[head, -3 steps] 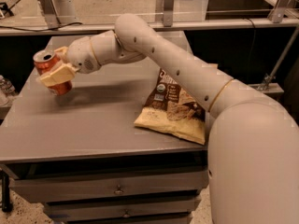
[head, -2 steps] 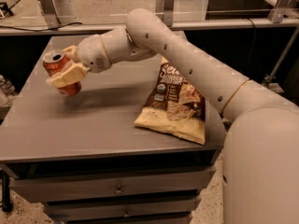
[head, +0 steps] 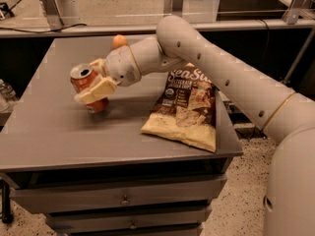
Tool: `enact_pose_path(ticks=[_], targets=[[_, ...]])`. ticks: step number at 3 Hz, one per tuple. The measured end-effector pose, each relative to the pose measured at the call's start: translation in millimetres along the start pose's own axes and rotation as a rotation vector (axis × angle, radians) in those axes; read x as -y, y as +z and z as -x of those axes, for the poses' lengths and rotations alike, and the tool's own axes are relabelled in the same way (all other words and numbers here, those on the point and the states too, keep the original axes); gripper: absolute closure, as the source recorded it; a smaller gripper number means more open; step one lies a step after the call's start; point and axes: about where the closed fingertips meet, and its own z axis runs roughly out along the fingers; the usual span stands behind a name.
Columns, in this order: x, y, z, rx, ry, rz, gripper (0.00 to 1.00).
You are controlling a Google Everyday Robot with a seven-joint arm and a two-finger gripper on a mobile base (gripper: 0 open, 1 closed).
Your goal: Move coke can near brown chip bag
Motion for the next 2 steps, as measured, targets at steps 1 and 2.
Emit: enact_pose_path(ticks=[1, 2], targets=[[-15, -20, -17, -0.023, 0.021, -0.002, 1.00], [-26, -41, -28, -0.047, 0.036, -0.019, 1.00]])
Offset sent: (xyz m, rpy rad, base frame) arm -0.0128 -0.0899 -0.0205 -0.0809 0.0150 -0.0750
